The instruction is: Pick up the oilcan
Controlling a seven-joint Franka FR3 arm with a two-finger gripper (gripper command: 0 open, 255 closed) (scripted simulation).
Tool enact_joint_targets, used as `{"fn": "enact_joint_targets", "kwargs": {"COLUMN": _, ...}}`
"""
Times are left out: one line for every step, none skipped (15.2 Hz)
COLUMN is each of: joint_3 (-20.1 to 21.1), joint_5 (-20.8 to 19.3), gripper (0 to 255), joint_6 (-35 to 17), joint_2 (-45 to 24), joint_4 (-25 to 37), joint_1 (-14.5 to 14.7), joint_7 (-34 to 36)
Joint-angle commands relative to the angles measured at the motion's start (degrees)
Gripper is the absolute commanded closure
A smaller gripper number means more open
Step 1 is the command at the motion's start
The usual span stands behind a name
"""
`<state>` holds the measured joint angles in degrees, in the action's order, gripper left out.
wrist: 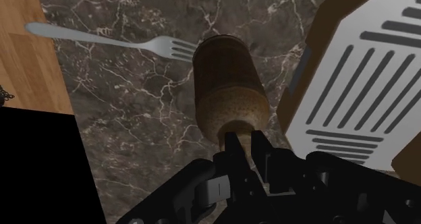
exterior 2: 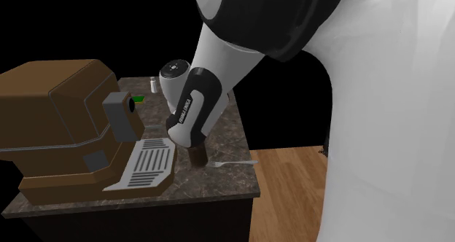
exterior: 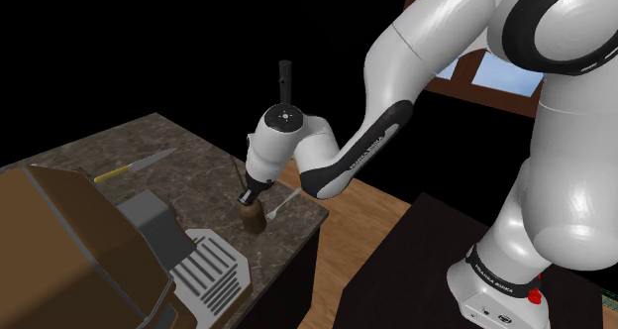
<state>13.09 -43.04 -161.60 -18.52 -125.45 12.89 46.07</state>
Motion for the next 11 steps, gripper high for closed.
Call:
{"fn": "enact_joint_targets", "kwargs": {"joint_3": 1.1, "joint_5": 1.92, "gripper": 255, "joint_6": 0.94, "joint_2": 1.41, "joint_4": -0.33, "joint_1": -0.8, "joint_7": -1.74}}
{"fn": "enact_joint_targets", "kwargs": {"joint_3": 1.61, "joint_5": 2.86, "gripper": 255, "joint_6": 1.42, "joint_2": 2.04, "joint_4": -0.41, "joint_1": -1.16, "joint_7": -2.6}}
{"fn": "enact_joint_targets", "kwargs": {"joint_3": 2.1, "joint_5": 3.79, "gripper": 255, "joint_6": 1.9, "joint_2": 2.66, "joint_4": -0.48, "joint_1": -1.51, "joint_7": -3.44}}
{"fn": "enact_joint_targets", "kwargs": {"joint_3": 2.59, "joint_5": 4.72, "gripper": 255, "joint_6": 2.39, "joint_2": 3.27, "joint_4": -0.53, "joint_1": -1.86, "joint_7": -4.27}}
{"fn": "enact_joint_targets", "kwargs": {"joint_3": 3.04, "joint_5": 5.66, "gripper": 255, "joint_6": 2.89, "joint_2": 3.88, "joint_4": -0.57, "joint_1": -2.18, "joint_7": -5.1}}
{"fn": "enact_joint_targets", "kwargs": {"joint_3": 3.47, "joint_5": 6.59, "gripper": 255, "joint_6": 3.39, "joint_2": 4.49, "joint_4": -0.59, "joint_1": -2.48, "joint_7": -5.93}}
{"fn": "enact_joint_targets", "kwargs": {"joint_3": 3.9, "joint_5": 7.51, "gripper": 255, "joint_6": 3.89, "joint_2": 5.08, "joint_4": -0.59, "joint_1": -2.77, "joint_7": -6.74}}
{"fn": "enact_joint_targets", "kwargs": {"joint_3": 4.29, "joint_5": 8.42, "gripper": 255, "joint_6": 4.4, "joint_2": 5.68, "joint_4": -0.58, "joint_1": -3.04, "joint_7": -7.54}}
{"fn": "enact_joint_targets", "kwargs": {"joint_3": 4.67, "joint_5": 9.33, "gripper": 255, "joint_6": 4.92, "joint_2": 6.26, "joint_4": -0.55, "joint_1": -3.29, "joint_7": -8.34}}
{"fn": "enact_joint_targets", "kwargs": {"joint_3": 4.72, "joint_5": 9.47, "gripper": 255, "joint_6": 5.0, "joint_2": 6.35, "joint_4": -0.55, "joint_1": -3.32, "joint_7": -8.45}}
{"fn": "enact_joint_targets", "kwargs": {"joint_3": 4.71, "joint_5": 9.47, "gripper": 255, "joint_6": 5.0, "joint_2": 6.35, "joint_4": -0.55, "joint_1": -3.31, "joint_7": -8.46}}
